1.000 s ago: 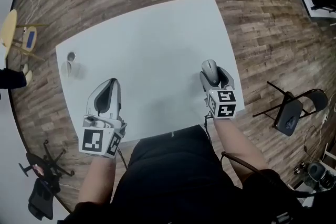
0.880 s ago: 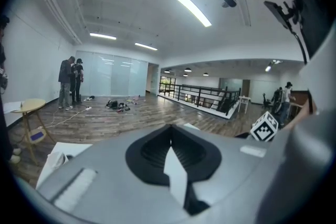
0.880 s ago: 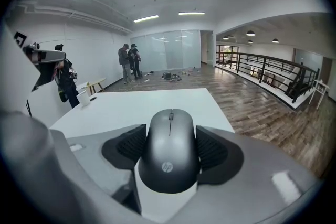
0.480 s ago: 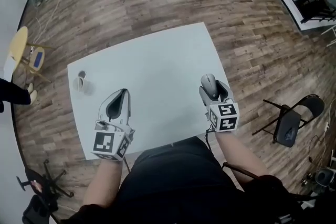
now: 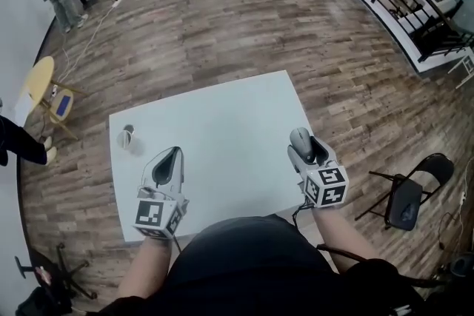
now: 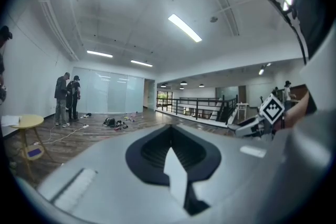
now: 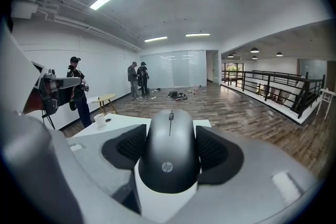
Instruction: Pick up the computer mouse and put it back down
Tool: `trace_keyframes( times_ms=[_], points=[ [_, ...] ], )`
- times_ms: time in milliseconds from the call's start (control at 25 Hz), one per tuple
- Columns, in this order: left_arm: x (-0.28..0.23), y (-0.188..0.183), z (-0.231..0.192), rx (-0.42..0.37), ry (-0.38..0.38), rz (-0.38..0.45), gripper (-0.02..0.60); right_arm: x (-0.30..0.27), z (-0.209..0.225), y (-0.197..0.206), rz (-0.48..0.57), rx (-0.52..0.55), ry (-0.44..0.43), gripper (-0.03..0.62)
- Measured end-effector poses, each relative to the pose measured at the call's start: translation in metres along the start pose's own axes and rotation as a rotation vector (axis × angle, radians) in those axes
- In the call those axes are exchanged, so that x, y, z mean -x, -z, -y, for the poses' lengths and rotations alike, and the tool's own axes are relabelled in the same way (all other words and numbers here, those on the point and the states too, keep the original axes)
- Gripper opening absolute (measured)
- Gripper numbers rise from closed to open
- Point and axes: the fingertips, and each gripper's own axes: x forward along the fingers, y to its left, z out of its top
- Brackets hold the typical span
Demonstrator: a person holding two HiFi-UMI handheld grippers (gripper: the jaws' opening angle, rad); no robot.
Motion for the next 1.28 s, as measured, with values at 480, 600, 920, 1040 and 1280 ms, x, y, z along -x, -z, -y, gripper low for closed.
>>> trace_keyframes(
  times_ms=[480, 600, 920, 1040, 1280],
  points=[
    [0.007, -0.006, -0.006, 0.004, -0.018, 0.020, 0.005, 0.009, 0.003, -0.009, 0.035, -0.038, 0.020, 0.296],
    [0.006, -0.005, -0.009, 0.002, -0.016, 0.013, 0.005, 0.009, 0.004, -0.012, 0.051, -0.035, 0.031, 0.296],
    [0.004, -0.002, -0.018, -0.008, -0.020, 0.016, 0.005, 0.008, 0.005, -0.012, 0.058, -0.030, 0.040, 0.296],
    [0.003, -0.001, -0.020, -0.006, -0.027, 0.002, 0.005, 0.008, 0.004, -0.009, 0.048, -0.029, 0.034, 0.296],
    [0.003, 0.008, -0.018, -0.001, -0.029, -0.030, 0.005, 0.002, 0.002, 0.006, 0.007, -0.053, 0.016, 0.296]
  ],
)
